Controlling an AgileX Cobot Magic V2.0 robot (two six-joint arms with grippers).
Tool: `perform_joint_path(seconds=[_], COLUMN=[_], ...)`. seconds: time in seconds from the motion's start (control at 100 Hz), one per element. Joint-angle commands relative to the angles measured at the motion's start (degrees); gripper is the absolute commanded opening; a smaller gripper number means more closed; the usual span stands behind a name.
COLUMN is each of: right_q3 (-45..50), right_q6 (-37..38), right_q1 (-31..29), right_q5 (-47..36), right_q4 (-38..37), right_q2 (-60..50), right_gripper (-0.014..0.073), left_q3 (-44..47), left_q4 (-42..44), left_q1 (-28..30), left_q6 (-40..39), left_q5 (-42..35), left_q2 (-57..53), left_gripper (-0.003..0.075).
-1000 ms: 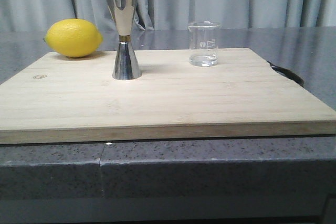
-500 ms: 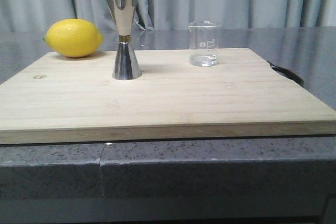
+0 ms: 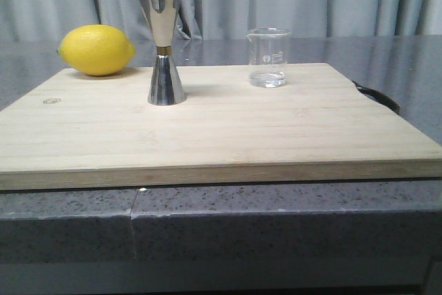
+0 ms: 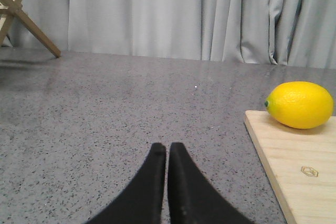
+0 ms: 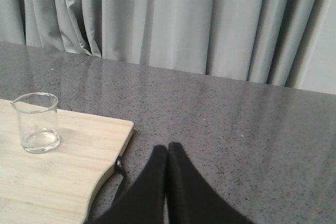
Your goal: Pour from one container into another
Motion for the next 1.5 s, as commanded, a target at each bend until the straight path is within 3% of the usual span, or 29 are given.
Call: perform_joint_path(seconds=[0.0,0.81,1.13,1.2,1.39,1.44,1.49], right_q3=[-1.56,-1.56,-1.56,-1.56,-1.56,-1.56,-1.56], right_q6=[-0.39,-0.39,-0.39,-0.39,-0.39,-0.39,-0.39], right_q1=[-0.27,-0.27,-0.27,-0.27,-0.27,-0.27,-0.27], right_q5=[-3.06,-3.17,-3.17,-3.17,-3.17,-3.17,-3.17], right_q4=[0.80,0.80,0.80,0.80,0.80,0.80,0.80], right_q2=[-0.18,-0.18,-0.18,-0.18,-0.18,-0.18,-0.18], right_gripper=[-0.0052,-0.0052,-0.0052,-0.0052,-0.0052,-0.0052,-0.0052], left_q3=[-1.48,-1.48,-1.45,-1.45,-1.45,-1.20,-0.76], left_q4=[-1.27,-1.27,2.14,12.39,64.33,71.70,74.60], left_q1=[-0.40,-0.40,-9.46,-9.74,-9.63,-9.63,-9.63], left_q6=[-0.72,-0.72,-1.08,-11.72,-71.93,-79.70,-81.48], left_q5=[-0.18,0.98,-3.64,-3.94,-3.82,-4.03,-4.17], left_q2=[0.44,0.44,0.19,-0.06,-2.91,-4.16,-5.45], left_gripper=[-0.0019,-0.0019,-0.0019,-0.0019,-0.0019,-0.0019,-0.0019])
